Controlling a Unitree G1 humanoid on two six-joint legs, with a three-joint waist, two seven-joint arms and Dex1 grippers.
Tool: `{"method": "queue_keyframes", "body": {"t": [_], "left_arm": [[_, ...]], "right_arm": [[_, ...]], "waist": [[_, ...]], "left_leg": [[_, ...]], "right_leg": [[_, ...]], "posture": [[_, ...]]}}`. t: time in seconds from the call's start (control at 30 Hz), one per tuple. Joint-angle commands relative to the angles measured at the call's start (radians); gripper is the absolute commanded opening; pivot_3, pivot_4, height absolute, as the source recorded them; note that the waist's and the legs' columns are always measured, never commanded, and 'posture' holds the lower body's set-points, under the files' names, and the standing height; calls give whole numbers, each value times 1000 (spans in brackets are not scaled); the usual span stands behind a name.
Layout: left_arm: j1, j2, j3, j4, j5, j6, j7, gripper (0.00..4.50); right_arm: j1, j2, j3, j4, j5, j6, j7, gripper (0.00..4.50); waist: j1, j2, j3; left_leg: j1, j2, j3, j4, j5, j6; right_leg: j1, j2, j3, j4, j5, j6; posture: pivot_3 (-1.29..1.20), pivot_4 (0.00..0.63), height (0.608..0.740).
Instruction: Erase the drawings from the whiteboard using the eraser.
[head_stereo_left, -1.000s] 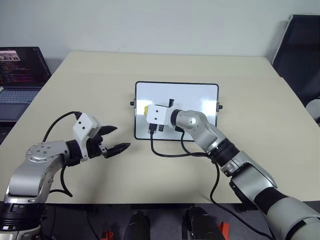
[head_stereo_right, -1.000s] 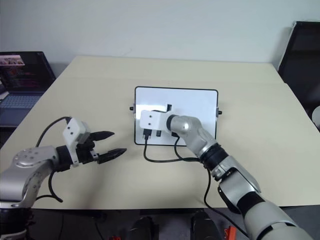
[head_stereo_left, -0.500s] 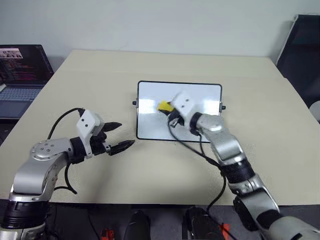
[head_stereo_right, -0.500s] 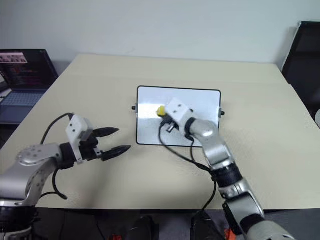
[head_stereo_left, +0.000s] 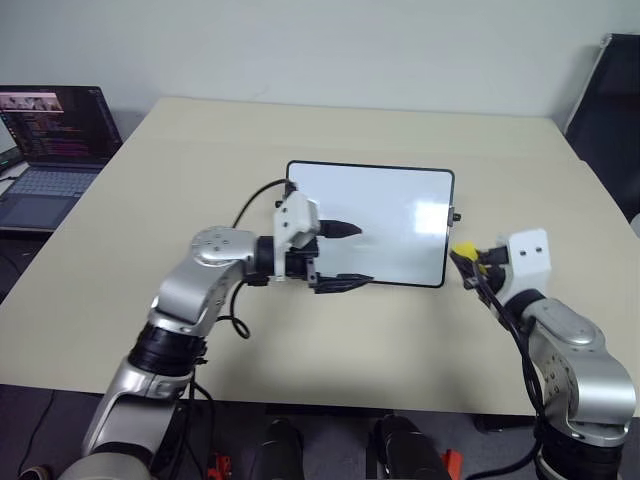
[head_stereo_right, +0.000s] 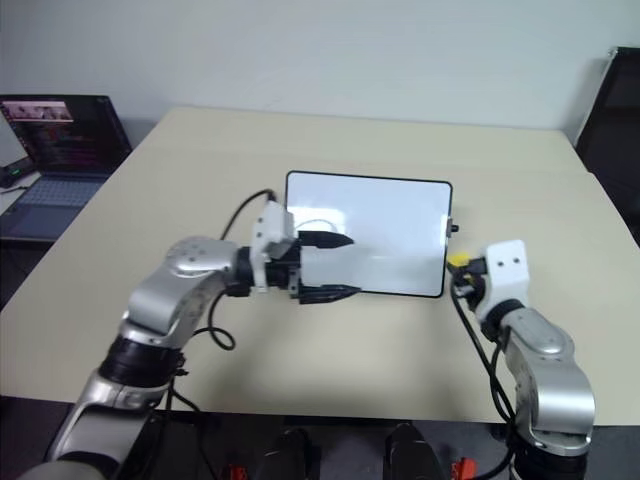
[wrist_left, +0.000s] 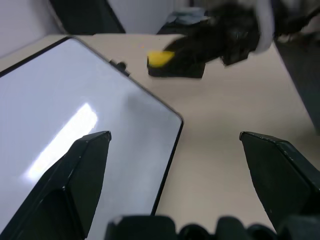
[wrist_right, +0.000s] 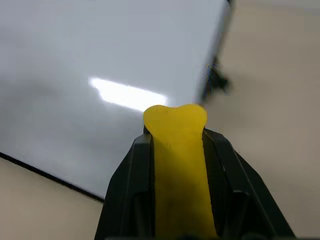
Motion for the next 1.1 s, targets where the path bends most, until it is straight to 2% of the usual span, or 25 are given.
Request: {"method": "queue_keyframes", "body": {"t": [0.03,0.23,0.43,0.63,0.77,0.93,1.03,1.1], "left_arm": [[-85,-59,-54,54,36,-66,-49,4500],[-169,-133,-110,143,105,-166,-94,4500],[-178,-165,-135,178,151,-223,-117,4500],[-161,-183,-124,189,174,-241,-104,4500],[-114,-157,-80,164,160,-212,-70,4500],[44,-53,97,39,67,-68,34,4500],[286,-8,287,-129,-33,62,159,4500],[404,-18,349,-216,-42,96,255,4500]], "right_arm": [[-11,-26,-37,23,11,-11,-31,974],[-47,-49,-68,139,24,-71,-71,974],[-47,-54,-78,218,55,-121,-88,974],[-43,-42,-104,345,88,-252,-101,2953],[-33,-47,-100,326,110,-311,-93,4340],[40,-91,-97,50,232,-267,-6,4426],[122,-65,-19,-103,240,-310,-22,4426],[177,-44,22,-117,213,-360,-45,4426]], "waist": [[-9,0,0],[-26,2,0],[-29,2,0],[-31,2,0],[-33,4,0],[-41,10,3],[-40,11,1],[-37,11,1]], "left_leg": [[0,0,0,0,0,0],[2,0,0,0,0,1],[1,0,0,-1,0,1],[1,0,0,-1,0,1],[1,0,0,-1,0,1],[2,1,-1,-3,0,1],[2,2,-2,-2,0,1],[3,2,-2,-3,0,1]], "right_leg": [[0,0,0,0,0,0],[0,1,0,2,0,0],[0,1,0,1,3,5],[0,1,0,1,3,5],[0,1,1,1,3,6],[-1,2,1,3,3,6],[-1,2,0,2,3,6],[0,2,0,2,1,5]], "posture": [[0,150,740],[0,150,740],[0,150,740],[0,150,740],[0,150,740],[0,150,740],[0,150,740],[0,150,740]]}}
